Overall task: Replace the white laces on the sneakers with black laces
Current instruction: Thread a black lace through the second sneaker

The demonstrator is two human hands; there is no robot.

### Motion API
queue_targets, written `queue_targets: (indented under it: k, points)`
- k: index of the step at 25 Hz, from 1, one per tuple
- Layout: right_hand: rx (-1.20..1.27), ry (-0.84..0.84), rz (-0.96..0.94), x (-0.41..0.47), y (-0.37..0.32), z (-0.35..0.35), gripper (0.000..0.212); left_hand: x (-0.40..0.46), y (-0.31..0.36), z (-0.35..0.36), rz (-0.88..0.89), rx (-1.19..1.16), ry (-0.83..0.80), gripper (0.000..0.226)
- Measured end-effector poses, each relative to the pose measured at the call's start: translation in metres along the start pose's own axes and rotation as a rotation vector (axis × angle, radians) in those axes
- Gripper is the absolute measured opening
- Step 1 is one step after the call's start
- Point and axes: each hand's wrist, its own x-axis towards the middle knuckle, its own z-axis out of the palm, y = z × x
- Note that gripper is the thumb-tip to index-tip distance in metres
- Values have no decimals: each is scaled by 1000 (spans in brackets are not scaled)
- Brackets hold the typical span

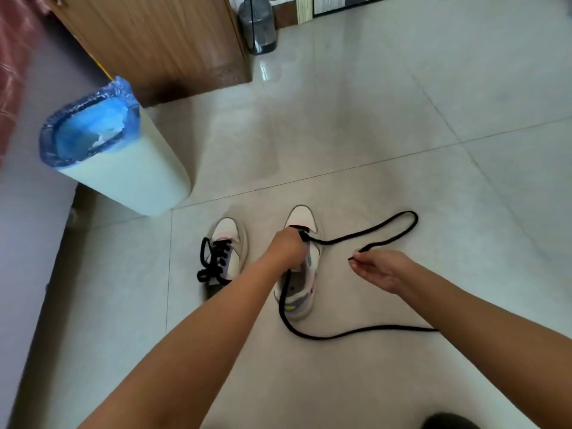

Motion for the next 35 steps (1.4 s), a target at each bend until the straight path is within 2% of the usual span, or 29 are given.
queue_targets:
  k: [1,4,6,7,8,10,13,17,20,25,27,30,31,34,35]
  points:
    - [-32,-5,-35,0,2,14,17,-1,1,9,27,-23,21,24]
    - [-63,12,-169,4,7,49,26,8,-3,24,-32,-307,65,21]
    - [-120,16,-223,9,9,62,29,16,-8,33,-74,-488,22,15]
    - [-160,22,-237,12,10,66,29,19,-12,37,-74,-502,6,16]
    - [-202,34,-245,14,10,68,29,28,-18,45,-71,-512,7,28]
    - [-263,46,-268,18,9,67,28,31,-23,51,-37,-497,14,37]
    - [-353,21,-306,22,11,63,27,21,-17,44,-18,-482,65,24]
    - [-579,27,-419,24,12,61,33,18,-14,45,17,-433,168,30]
    - [-573,-49,-429,23,12,63,32,12,-12,47,32,-385,252,28]
    - [-501,16,-416,27,23,71,19,17,-14,56,41,-358,307,21]
    - [-540,-40,-460,26,26,68,20,18,-17,55,48,-337,321,20]
    - [-707,-219,-547,13,28,59,14,17,-13,51,59,-221,298,15]
    - [-778,-243,-555,9,28,55,19,18,-11,49,58,-167,268,15]
    - [-999,-300,-517,-3,28,45,60,21,-4,42,-4,11,115,22]
    - [-1034,-325,-541,-6,29,44,66,22,-2,39,-23,52,64,23]
